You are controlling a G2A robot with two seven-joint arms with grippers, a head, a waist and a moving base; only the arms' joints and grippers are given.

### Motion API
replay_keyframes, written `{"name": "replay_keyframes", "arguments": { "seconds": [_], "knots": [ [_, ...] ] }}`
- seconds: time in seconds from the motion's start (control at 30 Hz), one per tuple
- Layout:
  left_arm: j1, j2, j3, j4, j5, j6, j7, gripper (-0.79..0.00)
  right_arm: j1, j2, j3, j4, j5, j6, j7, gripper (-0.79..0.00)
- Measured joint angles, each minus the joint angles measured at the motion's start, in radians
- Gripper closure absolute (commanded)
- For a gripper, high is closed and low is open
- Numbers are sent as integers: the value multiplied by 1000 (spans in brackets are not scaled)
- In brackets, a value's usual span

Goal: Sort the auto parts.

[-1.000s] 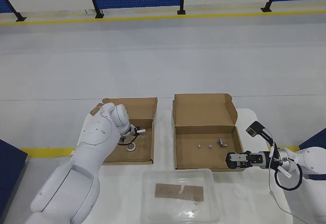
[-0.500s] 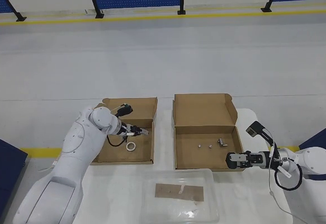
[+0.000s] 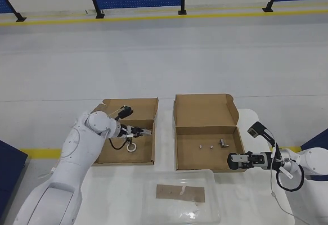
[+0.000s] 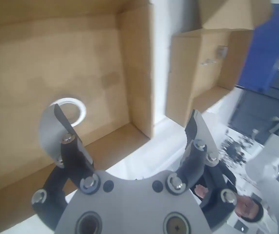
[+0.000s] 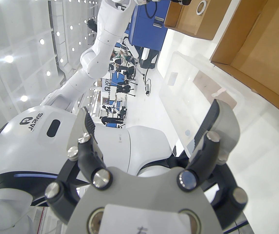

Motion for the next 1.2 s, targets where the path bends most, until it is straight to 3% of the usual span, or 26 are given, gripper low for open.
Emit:
{"name": "replay_keyframes", "arguments": {
  "seconds": [0.13, 0.23, 0.53, 0.73, 0.87, 1.2],
  "knots": [
    [96, 40, -106, -97, -186, -108, -103, -785, 0, 0, 0, 0, 0, 0, 0, -785],
    [193, 66, -171, -224, -280, -121, -152, -785, 0, 0, 0, 0, 0, 0, 0, -785],
    [542, 131, -354, -727, -443, 1, -205, -785, 0, 0, 0, 0, 0, 0, 0, -785],
    [708, 153, -426, -945, -505, 42, -188, -785, 0, 0, 0, 0, 0, 0, 0, -785],
    [767, 162, -441, -1017, -544, 71, -201, -785, 0, 0, 0, 0, 0, 0, 0, -785],
    [771, 163, -443, -1017, -564, 77, -201, -785, 0, 0, 0, 0, 0, 0, 0, -784]
  ]
}}
